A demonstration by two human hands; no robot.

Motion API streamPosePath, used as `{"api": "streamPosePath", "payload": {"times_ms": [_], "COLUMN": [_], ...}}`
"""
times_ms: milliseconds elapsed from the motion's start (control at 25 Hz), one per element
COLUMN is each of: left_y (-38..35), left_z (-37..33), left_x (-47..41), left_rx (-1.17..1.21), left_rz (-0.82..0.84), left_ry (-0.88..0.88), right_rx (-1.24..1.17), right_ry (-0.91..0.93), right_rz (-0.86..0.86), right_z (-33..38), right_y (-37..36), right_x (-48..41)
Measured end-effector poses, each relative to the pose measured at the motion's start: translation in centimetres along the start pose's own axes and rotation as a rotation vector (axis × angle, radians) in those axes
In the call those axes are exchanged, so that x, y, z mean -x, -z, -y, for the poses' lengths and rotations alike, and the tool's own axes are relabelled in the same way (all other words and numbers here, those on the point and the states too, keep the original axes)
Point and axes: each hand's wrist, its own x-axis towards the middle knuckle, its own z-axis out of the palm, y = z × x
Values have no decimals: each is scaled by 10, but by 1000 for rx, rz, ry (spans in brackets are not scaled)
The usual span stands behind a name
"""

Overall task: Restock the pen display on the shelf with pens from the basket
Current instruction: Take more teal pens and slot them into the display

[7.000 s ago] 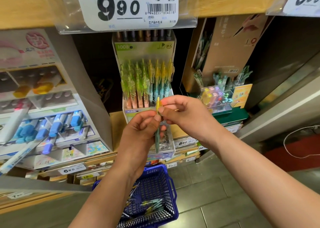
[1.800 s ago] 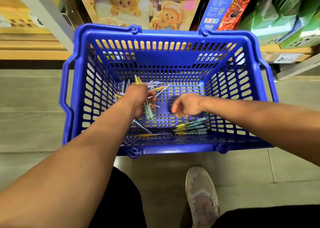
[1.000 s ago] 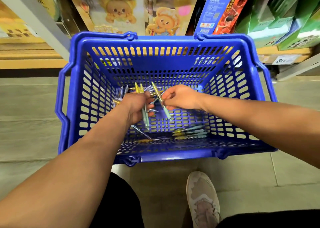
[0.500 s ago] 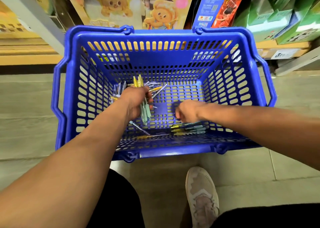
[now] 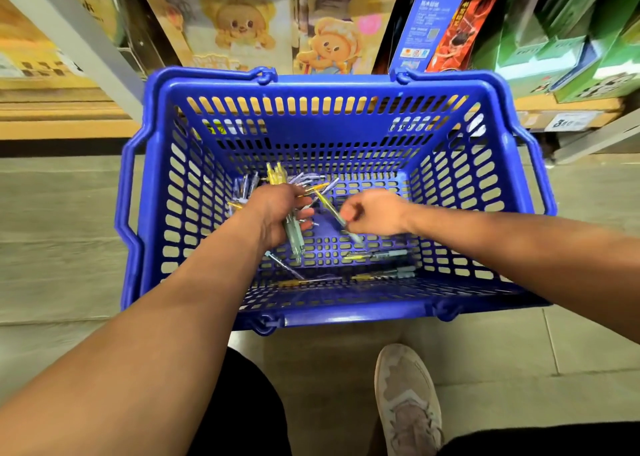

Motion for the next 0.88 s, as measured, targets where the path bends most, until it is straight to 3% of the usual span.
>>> {"api": "streamPosePath", "payload": {"times_ms": [120, 360, 640, 760, 880], "left_y": [-2, -2, 7, 9, 9], "left_z": [0, -1, 1, 0, 0], "left_x": [-1, -3, -1, -2, -1], "left_rx": [-7, 56, -30, -48, -37], "left_rz": [1, 48, 30, 53, 44], "left_ry": [-6, -21, -20, -20, -32], "right_rx": [-484, -721, 517, 687, 674], "right_ry": [62, 80, -155, -149, -57], "right_rz": [-50, -8, 267, 316, 245], "right_z": [35, 54, -18, -25, -18], "right_y": [2, -10, -26, -31, -21], "right_x": [-3, -8, 2, 7, -1]}}
